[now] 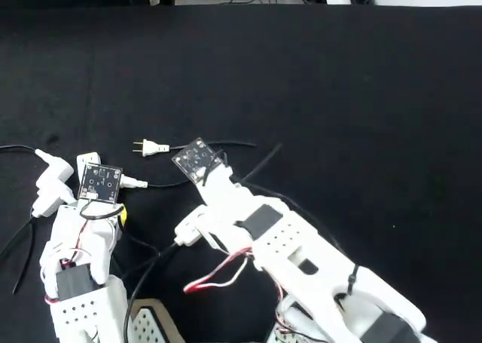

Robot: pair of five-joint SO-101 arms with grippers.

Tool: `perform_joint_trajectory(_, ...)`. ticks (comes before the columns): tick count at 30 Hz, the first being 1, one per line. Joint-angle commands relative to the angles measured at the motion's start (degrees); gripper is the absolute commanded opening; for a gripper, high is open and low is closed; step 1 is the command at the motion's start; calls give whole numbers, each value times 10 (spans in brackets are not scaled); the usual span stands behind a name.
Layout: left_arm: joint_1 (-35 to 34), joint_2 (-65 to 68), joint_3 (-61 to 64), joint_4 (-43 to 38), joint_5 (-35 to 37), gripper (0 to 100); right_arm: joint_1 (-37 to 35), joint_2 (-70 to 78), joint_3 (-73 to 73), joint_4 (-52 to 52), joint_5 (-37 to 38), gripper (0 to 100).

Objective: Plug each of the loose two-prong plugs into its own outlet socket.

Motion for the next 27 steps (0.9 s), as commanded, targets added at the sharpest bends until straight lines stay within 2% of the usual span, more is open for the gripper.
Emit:
perform_joint_trajectory(1,-4,-5,11,1,-6,242,-16,58,-44,33,4,12)
perform_joint_trajectory(5,-4,-5,11,1,-6,242,-18,99,-106,76,4,12)
perform_joint_trajectory(11,-4,-5,11,1,-6,242,-64,131,-125,80,4,12)
perform_joint_trajectory(14,-4,-5,11,1,-6,242,-66,138,-130,88,4,12)
perform_joint_trajectory(20,-4,-5,11,1,-6,242,-65,144,-207,182,16,12)
perform_joint_trajectory(27,-4,-5,11,3,-6,242,-67,146,-242,200,28,12)
